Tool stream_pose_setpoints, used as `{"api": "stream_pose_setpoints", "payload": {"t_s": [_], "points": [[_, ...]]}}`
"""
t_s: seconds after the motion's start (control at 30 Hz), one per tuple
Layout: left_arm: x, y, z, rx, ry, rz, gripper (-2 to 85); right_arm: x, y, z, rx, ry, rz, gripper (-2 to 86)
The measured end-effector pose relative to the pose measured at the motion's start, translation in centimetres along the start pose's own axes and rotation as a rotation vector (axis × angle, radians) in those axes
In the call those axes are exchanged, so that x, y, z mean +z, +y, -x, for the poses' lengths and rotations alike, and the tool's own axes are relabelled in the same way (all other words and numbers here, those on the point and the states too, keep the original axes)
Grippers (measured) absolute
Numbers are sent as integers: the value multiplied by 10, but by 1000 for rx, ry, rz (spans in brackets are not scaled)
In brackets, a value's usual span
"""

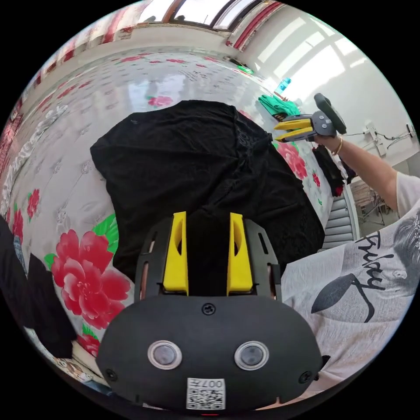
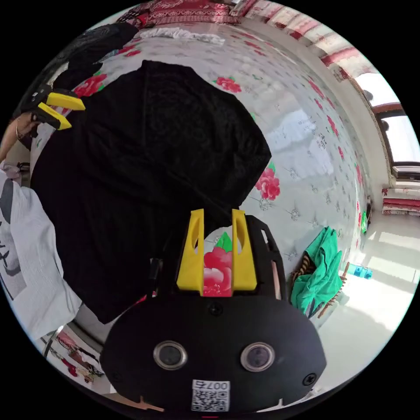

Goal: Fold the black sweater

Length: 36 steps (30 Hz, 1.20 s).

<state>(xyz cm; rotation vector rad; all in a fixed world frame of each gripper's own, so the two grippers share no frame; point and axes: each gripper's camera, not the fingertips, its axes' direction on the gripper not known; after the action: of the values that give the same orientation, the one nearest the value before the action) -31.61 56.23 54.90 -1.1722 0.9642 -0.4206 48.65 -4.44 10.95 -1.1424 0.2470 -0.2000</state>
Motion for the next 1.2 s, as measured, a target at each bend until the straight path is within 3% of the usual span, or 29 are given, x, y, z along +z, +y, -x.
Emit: {"api": "stream_pose_setpoints", "payload": {"t_s": [0.13, 0.27, 0.4, 0.5, 0.6, 0.77, 1.0, 1.2], "points": [[20, -16, -28, 138, -36, 81, 28, 20, -8, -1, -124, 64, 86, 22], [-41, -29, -63, 285, -82, -79, 7, 18, -3, -5, -113, 177, 55, 5], [-120, -16, -126, 546, -158, -223, 3, 8, 31, -26, 108, 117, -69, -1], [-86, -1, -156, 666, -141, -63, 5, 23, 57, -29, 201, 26, -78, -2], [-8, 16, -156, 593, -120, 118, 12, 36, 71, -36, 273, 12, -42, -3], [46, 27, -157, 451, -30, 216, 34, 30, 94, -64, 345, -50, -81, -2], [33, 40, -143, 264, 111, 168, 60, 18, 95, -116, 421, -229, -237, 8], [-4, 49, -97, 39, 54, 39, 62, 59, 82, -156, 488, -409, -154, 8]]}}
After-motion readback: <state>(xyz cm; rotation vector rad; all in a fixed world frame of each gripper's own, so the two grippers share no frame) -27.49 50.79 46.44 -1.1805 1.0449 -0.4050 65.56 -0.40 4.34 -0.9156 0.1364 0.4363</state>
